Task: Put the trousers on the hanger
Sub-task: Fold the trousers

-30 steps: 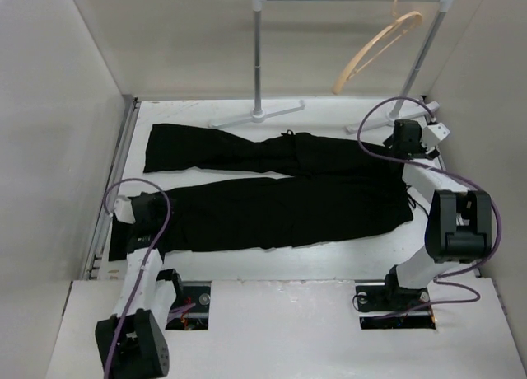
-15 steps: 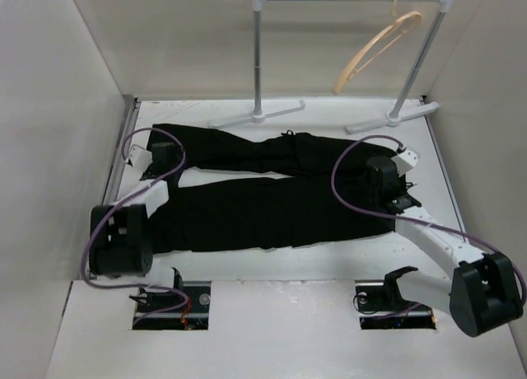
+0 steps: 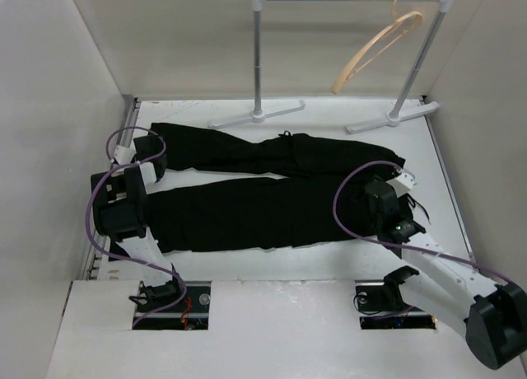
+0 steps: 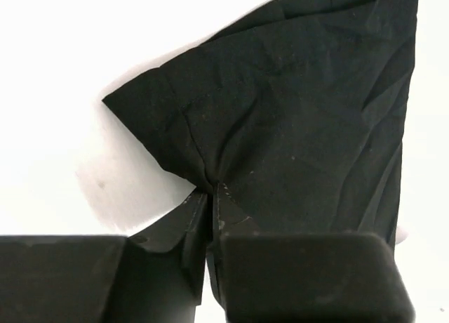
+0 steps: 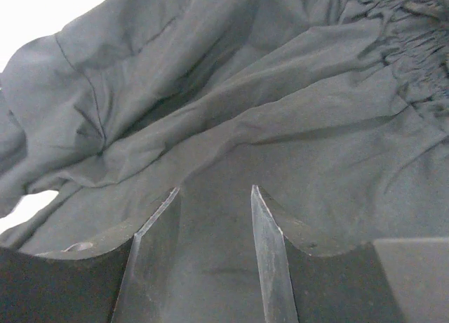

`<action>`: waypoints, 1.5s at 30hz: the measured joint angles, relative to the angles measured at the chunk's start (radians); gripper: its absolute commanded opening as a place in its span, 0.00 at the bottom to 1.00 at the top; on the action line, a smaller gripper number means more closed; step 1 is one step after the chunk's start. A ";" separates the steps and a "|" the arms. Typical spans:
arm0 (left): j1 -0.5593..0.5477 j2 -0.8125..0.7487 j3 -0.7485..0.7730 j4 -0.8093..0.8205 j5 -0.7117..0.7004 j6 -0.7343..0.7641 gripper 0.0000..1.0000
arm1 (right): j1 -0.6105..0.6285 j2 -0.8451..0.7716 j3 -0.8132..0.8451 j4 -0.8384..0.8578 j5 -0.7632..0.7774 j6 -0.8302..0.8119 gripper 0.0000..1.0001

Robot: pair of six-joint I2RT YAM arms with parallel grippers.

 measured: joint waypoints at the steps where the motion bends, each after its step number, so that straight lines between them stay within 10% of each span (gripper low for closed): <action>1: 0.008 0.002 0.000 0.000 0.002 -0.002 0.04 | 0.000 -0.023 -0.005 -0.008 0.000 0.003 0.55; 4: 0.034 -0.006 -0.006 0.002 -0.008 -0.004 0.15 | -0.018 -0.103 -0.027 -0.029 0.009 0.016 0.61; 8: 0.049 -0.093 -0.058 -0.024 -0.058 0.000 0.67 | -0.077 -0.204 -0.047 -0.066 0.015 0.024 0.72; 11: 0.027 -0.220 -0.099 -0.027 -0.091 0.008 0.81 | -0.088 -0.249 -0.047 -0.084 0.016 0.024 0.78; 16: -0.090 -0.582 -0.271 -0.008 -0.137 0.041 0.71 | -0.063 -0.306 -0.047 -0.106 0.015 0.018 0.63; 19: -0.117 -0.868 -0.428 -0.099 -0.144 0.037 0.41 | -0.008 -0.354 -0.047 -0.130 0.007 0.010 0.19; 21: -0.092 -1.039 -0.497 -0.243 -0.150 0.023 0.23 | 0.029 -0.389 -0.047 -0.150 0.002 0.011 0.13; 26: 0.077 -1.323 -0.540 -0.684 -0.137 0.003 0.23 | 0.091 -0.439 -0.047 -0.204 -0.002 0.015 0.22; 31: 0.100 -1.244 -0.496 -0.932 -0.129 -0.024 0.29 | 0.130 -0.426 -0.047 -0.215 -0.007 0.012 0.38; 45: 0.260 -0.994 -0.357 -1.096 -0.224 -0.018 0.46 | 0.138 -0.281 -0.044 -0.122 -0.072 -0.033 0.53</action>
